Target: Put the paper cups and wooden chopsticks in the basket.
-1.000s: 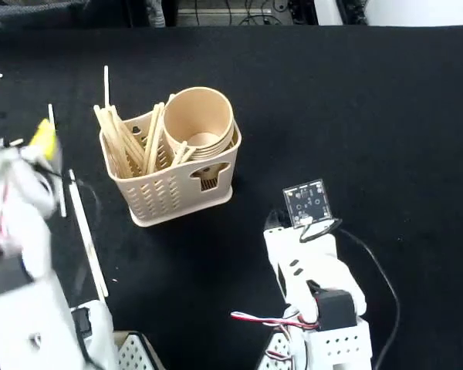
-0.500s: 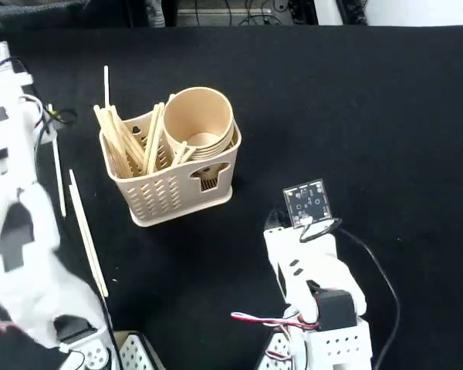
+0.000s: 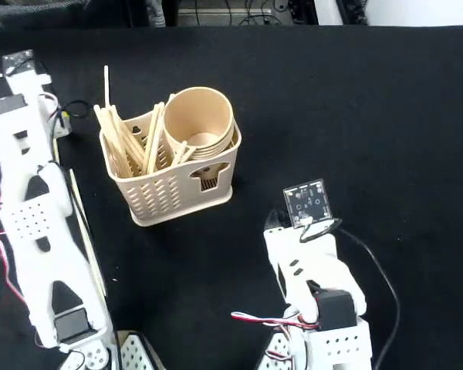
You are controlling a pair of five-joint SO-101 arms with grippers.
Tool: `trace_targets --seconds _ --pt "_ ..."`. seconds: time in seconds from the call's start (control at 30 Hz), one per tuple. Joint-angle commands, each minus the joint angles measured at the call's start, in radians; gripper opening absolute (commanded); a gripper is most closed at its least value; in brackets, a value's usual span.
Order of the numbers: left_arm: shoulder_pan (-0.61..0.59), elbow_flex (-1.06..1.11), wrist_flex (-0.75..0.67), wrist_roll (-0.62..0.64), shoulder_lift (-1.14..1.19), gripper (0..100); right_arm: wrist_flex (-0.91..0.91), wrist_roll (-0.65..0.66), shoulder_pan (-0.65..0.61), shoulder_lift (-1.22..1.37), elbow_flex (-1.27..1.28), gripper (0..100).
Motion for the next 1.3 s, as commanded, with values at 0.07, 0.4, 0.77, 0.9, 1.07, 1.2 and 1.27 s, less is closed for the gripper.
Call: trace_targets --seconds 0.07,0.4,0.77,0.9,1.07,1.2,1.27 --pt "-0.002 -0.484 0.313 -0.009 0.138 3 0.003 0.002 0.005 -0.088 -0.008 1.4" --pt "0.007 -0.538 0.535 -0.003 -0.02 3 -0.002 0.002 0.005 -0.088 -0.004 1.4" --pt "0.065 0.432 0.509 -0.008 -0.907 3 -0.003 0.002 0.005 -0.088 -0.002 1.4" --pt "0.097 0.731 0.373 -0.008 -1.264 3 -0.003 0.002 0.005 -0.088 -0.002 1.4" --pt "0.147 1.084 0.11 -0.003 -1.728 3 -0.003 0.002 0.005 -0.088 -0.002 1.4" --pt "0.189 1.328 -0.135 -0.002 -2.067 3 -0.003 0.002 0.005 -0.088 -0.002 1.4" --pt "0.216 1.429 -0.238 0.0 -2.214 3 -0.003 0.002 0.005 -0.088 -0.002 1.4"
